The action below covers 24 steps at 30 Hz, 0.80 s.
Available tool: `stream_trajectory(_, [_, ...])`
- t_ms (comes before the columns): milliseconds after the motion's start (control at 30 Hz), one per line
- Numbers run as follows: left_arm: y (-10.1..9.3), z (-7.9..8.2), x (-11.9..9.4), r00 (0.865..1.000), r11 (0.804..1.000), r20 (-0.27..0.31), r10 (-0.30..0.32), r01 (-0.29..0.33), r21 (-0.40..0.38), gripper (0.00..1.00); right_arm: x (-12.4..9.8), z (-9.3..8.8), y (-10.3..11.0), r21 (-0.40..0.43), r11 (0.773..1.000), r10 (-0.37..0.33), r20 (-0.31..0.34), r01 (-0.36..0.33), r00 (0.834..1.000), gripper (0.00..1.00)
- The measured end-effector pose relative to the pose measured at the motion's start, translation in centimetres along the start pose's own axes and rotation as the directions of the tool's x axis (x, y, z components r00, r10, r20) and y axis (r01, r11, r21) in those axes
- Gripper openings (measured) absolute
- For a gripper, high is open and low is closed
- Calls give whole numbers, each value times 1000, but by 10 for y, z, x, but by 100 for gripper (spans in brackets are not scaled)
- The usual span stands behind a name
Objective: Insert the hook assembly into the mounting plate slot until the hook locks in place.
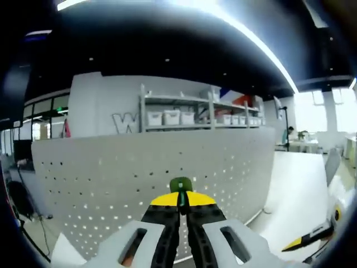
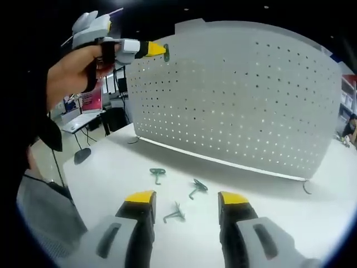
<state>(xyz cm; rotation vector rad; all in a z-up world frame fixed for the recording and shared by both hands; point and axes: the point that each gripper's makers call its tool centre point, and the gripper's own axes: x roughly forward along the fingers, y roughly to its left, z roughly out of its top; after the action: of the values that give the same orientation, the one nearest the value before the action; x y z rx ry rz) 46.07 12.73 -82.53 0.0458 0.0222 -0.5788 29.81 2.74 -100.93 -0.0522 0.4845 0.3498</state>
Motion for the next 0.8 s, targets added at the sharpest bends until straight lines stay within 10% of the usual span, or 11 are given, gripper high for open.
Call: stream_trajectory(800, [5, 1, -6, 999, 999, -14, 31, -31, 25, 2, -6, -11, 1, -30, 999, -26, 3, 26, 1000, 40])
